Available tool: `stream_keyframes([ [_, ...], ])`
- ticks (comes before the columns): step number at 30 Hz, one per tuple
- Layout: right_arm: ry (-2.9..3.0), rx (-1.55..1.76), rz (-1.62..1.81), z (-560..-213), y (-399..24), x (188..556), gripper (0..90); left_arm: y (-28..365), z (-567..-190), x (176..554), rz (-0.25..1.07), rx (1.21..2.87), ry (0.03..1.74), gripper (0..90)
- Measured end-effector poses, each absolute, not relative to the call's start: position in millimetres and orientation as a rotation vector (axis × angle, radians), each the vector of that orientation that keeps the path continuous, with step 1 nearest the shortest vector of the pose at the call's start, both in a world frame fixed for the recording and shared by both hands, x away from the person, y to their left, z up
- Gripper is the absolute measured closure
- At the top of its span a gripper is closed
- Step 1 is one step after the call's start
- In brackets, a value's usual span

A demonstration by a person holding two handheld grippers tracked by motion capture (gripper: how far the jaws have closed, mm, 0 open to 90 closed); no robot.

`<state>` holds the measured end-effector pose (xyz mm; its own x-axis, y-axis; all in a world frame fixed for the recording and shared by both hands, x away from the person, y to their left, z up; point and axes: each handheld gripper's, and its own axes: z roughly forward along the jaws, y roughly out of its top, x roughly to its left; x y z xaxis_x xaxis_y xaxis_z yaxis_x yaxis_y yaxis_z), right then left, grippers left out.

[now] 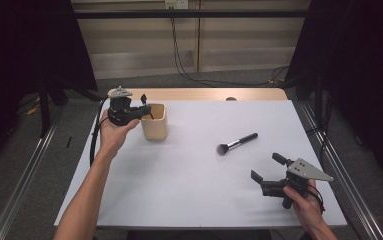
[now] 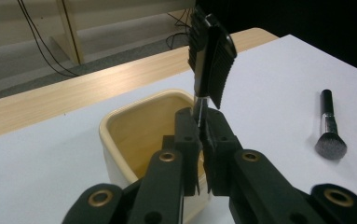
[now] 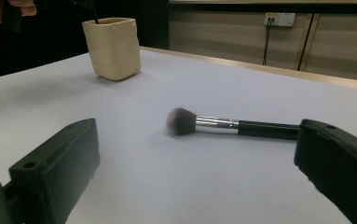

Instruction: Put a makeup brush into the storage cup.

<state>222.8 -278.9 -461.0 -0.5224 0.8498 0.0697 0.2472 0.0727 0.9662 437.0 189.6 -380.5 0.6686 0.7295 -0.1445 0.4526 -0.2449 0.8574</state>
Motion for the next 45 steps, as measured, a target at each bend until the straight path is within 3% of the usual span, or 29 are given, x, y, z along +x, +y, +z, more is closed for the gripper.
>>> stream_keyframes([
  [10, 1.829, 1.086, 1.475, -461, -278, 223, 0.0, 189, -383, 437, 0.356, 1.903, 0.945, 85.1],
  [18, 1.827, 1.086, 1.478, -461, -279, 223, 0.0, 188, -386, 435, 0.384, 1.927, 0.948, 75.5],
  [35, 1.829, 1.082, 1.478, -461, -278, 223, 0.0, 205, -394, 428, 0.45, 1.84, 1.057, 18.4],
  [45, 1.827, 1.083, 1.482, -461, -278, 223, 0.0, 215, -396, 418, 0.449, 1.827, 1.06, 5.2],
])
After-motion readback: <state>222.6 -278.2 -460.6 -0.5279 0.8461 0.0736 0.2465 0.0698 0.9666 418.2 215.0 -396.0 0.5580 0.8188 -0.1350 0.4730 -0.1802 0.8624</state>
